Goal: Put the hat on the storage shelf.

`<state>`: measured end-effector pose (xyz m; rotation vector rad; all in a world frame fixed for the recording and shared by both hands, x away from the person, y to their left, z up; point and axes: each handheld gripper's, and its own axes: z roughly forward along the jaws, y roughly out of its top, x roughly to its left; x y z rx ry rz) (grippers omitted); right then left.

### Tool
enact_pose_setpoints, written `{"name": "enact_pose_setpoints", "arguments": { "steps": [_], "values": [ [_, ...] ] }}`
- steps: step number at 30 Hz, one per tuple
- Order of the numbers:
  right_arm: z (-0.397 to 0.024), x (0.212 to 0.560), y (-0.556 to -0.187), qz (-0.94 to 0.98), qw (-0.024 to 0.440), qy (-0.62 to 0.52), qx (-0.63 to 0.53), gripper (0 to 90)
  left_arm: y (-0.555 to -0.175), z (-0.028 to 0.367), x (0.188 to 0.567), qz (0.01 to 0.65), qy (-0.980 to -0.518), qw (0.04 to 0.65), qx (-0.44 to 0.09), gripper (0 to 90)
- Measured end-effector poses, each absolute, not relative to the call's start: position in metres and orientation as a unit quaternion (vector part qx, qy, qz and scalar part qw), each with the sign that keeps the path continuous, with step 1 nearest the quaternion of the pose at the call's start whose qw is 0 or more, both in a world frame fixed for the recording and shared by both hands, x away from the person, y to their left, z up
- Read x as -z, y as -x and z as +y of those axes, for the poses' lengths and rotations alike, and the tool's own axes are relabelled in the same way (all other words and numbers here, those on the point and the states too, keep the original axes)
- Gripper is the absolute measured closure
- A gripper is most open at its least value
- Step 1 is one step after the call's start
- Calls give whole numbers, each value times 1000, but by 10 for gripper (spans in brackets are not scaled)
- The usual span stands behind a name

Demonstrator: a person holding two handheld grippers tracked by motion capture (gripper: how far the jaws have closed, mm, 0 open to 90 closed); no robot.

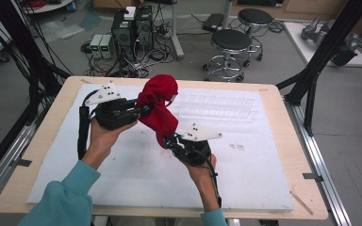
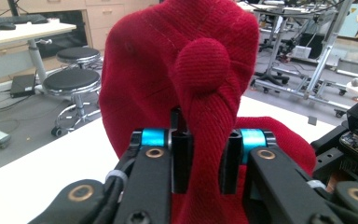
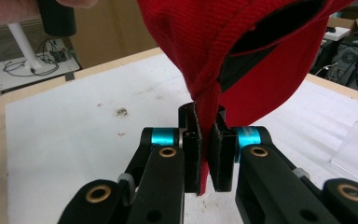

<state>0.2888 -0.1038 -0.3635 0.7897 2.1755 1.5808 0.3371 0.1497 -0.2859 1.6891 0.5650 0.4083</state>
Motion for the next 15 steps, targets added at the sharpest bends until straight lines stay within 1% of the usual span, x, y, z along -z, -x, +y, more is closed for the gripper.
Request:
{"name": "enact_pose_setpoints", "arguments": {
  "steps": [2, 6, 7, 8, 9, 10, 12, 15],
  "values": [
    [-105, 363, -289, 764, 169, -279, -557, 855, -337, 150, 286, 250, -728, 613, -180, 693],
    [-107, 362, -289, 763, 175, -287, -553, 856, -338, 152, 285, 260, -717, 622, -176, 502],
    [-108, 362, -289, 762, 176, -287, -554, 856, -339, 152, 285, 263, -713, 626, -175, 429],
    [-108, 362, -289, 762, 176, -290, -552, 856, -340, 152, 285, 266, -711, 628, -173, 321],
    [-109, 362, -290, 760, 178, -289, -554, 856, -340, 152, 286, 269, -711, 625, -177, 252],
    [-110, 362, -290, 758, 180, -291, -555, 856, -339, 151, 286, 266, -710, 625, -186, 225],
    [-113, 361, -291, 755, 184, -294, -556, 856, -339, 151, 286, 255, -714, 625, -186, 120],
    [-116, 359, -292, 753, 187, -298, -555, 856, -337, 153, 286, 239, -715, 629, -188, 119]
  ]
}}
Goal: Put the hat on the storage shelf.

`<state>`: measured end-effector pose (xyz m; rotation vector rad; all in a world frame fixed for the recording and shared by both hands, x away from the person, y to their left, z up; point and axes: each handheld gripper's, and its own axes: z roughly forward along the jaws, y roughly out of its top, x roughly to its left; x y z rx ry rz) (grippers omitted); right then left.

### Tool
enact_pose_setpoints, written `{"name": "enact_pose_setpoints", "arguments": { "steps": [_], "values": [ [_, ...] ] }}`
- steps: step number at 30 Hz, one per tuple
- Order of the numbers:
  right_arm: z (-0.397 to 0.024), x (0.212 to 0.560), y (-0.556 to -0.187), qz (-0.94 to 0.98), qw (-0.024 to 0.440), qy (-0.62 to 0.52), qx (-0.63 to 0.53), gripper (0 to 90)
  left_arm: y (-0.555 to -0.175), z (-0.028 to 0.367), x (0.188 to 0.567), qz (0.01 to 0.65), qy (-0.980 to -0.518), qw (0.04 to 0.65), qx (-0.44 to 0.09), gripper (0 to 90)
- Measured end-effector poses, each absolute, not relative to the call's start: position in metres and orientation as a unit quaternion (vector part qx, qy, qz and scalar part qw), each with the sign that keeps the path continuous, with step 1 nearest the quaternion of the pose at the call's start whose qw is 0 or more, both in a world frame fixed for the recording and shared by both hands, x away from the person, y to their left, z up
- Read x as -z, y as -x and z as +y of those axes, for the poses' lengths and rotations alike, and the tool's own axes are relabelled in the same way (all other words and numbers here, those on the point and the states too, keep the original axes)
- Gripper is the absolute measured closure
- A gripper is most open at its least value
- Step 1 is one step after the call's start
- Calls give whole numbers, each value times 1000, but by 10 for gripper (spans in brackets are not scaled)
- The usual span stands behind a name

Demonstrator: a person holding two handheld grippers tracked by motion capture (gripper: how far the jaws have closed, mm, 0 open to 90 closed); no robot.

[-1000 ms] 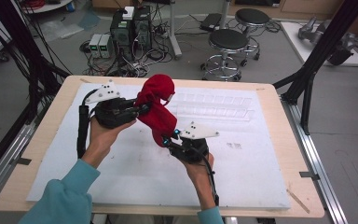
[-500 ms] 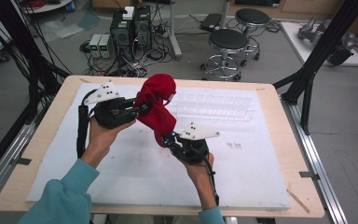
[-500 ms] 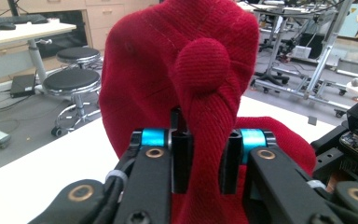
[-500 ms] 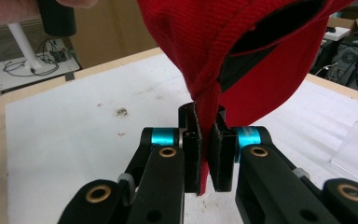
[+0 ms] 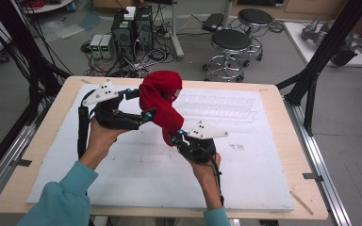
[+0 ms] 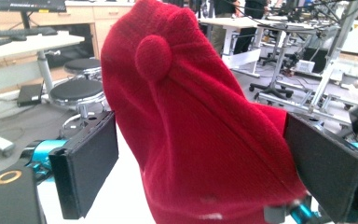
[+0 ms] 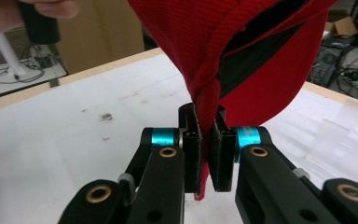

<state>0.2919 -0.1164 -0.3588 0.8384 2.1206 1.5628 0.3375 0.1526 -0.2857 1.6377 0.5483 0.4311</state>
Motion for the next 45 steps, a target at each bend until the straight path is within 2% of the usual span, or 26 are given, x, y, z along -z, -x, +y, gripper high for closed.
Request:
{"name": "enact_pose_setpoints", "arguments": {
  "steps": [7, 13, 30, 45],
  "values": [
    [-124, 352, -295, 752, 204, -299, -551, 856, -334, 158, 285, 221, -716, 631, -200, 111],
    [-122, 352, -296, 757, 199, -292, -550, 855, -334, 167, 281, 220, -696, 651, -210, 110],
    [-130, 347, -297, 745, 205, -301, -559, 855, -331, 171, 281, 200, -720, 634, -202, 92],
    [-164, 324, -314, 722, 240, -326, -561, 855, -325, 211, 322, 210, -746, 604, -187, 67]
  ]
}}
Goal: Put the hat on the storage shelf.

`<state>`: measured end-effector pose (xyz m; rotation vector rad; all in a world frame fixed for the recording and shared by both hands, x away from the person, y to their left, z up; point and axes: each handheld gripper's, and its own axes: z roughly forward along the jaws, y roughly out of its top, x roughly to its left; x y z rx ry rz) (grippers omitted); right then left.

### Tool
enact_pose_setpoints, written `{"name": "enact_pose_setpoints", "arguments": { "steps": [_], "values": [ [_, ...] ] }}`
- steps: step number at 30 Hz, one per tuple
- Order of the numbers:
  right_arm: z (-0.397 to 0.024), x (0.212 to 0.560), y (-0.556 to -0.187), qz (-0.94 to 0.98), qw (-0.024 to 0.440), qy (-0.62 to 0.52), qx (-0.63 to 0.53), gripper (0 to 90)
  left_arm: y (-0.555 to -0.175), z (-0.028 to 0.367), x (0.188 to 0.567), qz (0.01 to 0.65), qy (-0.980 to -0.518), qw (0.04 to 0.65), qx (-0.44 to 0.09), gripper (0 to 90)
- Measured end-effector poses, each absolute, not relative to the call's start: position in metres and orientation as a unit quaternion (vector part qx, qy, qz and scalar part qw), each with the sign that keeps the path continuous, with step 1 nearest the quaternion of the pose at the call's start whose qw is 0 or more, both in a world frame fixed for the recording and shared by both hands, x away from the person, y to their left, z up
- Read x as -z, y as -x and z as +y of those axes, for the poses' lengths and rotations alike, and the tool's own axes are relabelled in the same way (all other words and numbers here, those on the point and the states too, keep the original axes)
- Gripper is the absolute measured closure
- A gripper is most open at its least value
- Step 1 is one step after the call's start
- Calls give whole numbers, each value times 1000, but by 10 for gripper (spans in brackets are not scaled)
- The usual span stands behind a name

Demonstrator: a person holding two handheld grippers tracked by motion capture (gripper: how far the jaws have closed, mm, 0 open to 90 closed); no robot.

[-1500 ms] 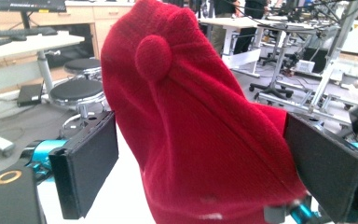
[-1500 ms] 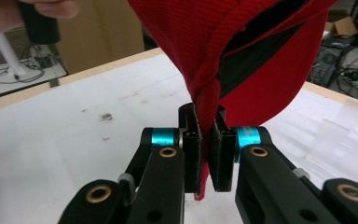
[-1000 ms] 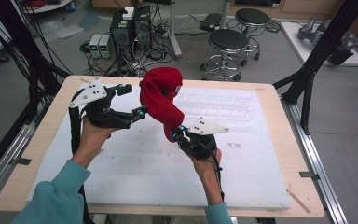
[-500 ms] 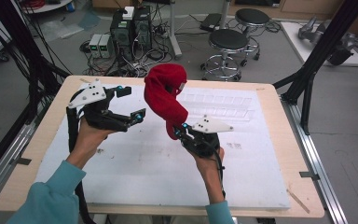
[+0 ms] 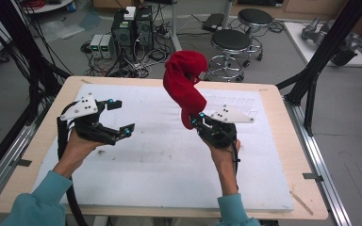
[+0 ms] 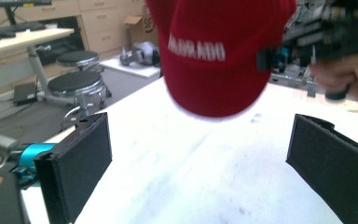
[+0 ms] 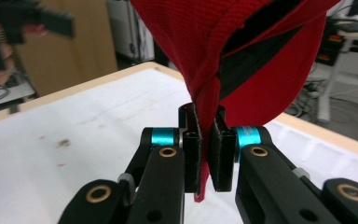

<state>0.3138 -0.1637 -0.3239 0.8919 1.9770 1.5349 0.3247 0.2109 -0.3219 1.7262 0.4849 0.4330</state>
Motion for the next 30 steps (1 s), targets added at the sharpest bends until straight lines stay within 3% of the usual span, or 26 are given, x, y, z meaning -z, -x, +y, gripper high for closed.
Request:
{"name": "enact_pose_setpoints", "arguments": {
  "steps": [20, 30],
  "values": [
    [-207, 318, -354, 701, 289, -366, -540, 854, -300, 268, 398, 251, -750, 578, -201, 67],
    [-214, 330, -374, 692, 302, -376, -537, 854, -293, 275, 417, 262, -748, 577, -196, 67]
  ]
}}
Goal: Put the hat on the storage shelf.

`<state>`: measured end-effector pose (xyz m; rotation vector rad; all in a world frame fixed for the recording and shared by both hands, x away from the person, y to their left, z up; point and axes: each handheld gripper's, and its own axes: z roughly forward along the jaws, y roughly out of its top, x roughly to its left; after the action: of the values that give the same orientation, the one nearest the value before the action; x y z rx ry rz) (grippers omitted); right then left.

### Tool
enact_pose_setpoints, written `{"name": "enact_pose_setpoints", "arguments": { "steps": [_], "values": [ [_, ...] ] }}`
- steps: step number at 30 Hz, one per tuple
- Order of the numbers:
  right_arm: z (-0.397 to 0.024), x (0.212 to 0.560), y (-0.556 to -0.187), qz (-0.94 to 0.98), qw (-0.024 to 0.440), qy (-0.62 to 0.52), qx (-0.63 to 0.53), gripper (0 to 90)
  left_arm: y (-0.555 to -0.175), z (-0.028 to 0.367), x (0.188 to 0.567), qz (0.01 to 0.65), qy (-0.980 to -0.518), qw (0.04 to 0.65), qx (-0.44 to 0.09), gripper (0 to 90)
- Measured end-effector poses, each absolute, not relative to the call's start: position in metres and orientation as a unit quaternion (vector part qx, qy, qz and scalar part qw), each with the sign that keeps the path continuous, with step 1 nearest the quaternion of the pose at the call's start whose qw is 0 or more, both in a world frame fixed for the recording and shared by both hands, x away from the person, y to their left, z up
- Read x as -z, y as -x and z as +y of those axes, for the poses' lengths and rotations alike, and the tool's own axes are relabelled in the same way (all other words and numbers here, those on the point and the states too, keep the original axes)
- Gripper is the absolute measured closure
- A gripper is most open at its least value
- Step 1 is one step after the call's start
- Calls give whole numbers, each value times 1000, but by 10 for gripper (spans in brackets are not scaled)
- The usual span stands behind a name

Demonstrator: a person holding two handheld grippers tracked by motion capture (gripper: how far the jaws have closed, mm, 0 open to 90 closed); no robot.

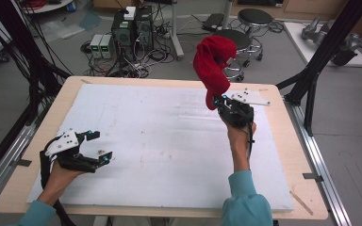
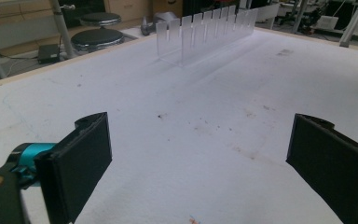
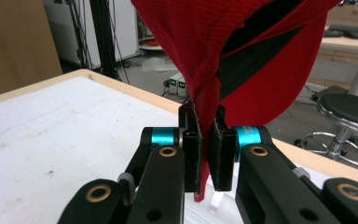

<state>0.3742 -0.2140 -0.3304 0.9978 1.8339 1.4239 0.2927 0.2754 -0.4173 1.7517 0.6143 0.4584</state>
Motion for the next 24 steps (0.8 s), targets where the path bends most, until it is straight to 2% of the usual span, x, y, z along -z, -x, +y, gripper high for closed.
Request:
{"name": "enact_pose_setpoints", "arguments": {
  "steps": [7, 24],
  "values": [
    [-219, 339, -386, 686, 303, -377, -543, 854, -290, 278, 429, 269, -748, 576, -191, 67],
    [-228, 360, -413, 701, 274, -386, -534, 853, -286, 284, 446, 287, -741, 577, -190, 67]
  ]
}}
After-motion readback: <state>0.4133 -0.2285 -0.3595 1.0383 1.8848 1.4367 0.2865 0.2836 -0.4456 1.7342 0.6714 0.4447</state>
